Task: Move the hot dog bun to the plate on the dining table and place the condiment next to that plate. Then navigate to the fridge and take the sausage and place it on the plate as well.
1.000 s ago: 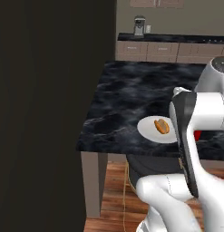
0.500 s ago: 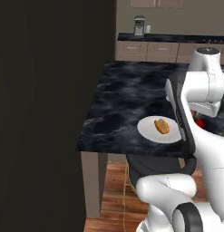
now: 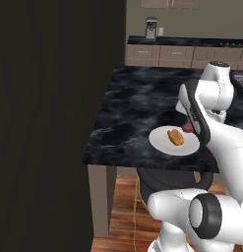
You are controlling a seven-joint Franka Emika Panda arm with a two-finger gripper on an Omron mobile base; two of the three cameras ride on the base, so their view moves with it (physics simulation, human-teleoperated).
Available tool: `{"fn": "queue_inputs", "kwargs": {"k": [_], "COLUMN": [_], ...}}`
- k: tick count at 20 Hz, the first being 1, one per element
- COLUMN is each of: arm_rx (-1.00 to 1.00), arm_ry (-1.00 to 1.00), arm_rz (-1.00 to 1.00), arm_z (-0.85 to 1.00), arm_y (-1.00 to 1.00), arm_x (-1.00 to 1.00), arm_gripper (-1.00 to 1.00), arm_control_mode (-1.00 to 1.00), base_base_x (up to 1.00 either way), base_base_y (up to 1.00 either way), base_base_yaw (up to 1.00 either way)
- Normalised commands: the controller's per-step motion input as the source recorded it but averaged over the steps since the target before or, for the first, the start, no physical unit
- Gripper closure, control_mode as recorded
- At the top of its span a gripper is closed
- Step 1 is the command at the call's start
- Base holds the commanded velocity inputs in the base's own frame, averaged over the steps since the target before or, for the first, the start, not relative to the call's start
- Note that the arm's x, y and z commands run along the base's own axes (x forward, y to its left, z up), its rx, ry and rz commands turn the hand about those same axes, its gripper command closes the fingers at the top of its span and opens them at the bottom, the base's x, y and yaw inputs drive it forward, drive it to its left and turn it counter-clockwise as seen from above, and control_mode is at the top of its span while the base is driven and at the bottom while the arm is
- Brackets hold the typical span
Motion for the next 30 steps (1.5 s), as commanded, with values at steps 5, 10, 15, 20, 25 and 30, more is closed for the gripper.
{"fn": "queue_inputs", "kwargs": {"k": [5,10,15,20,25,30], "arm_rx": [0.01,0.0,-0.07,-0.06,0.0,0.0], "arm_ry": [-0.07,-0.01,0.0,0.01,0.09,0.18], "arm_rz": [0.17,0.27,0.27,0.23,0.23,0.24], "arm_z": [-0.3,-0.29,-0.38,-0.38,-0.46,-0.52], "arm_y": [-0.12,-0.05,0.15,0.07,0.0,-0.1], "arm_x": [0.32,0.54,0.67,0.7,0.83,0.89], "arm_gripper": [1.0,1.0,1.0,1.0,1.0,1.0], "arm_control_mode": [-1.0,-1.0,-1.0,-1.0,-1.0,-1.0], "base_base_x": [0.0,0.0,0.0,0.0,0.0,0.0], "base_base_y": [0.0,0.0,0.0,0.0,0.0,0.0], "base_base_yaw": [0.0,0.0,0.0,0.0,0.0,0.0]}}
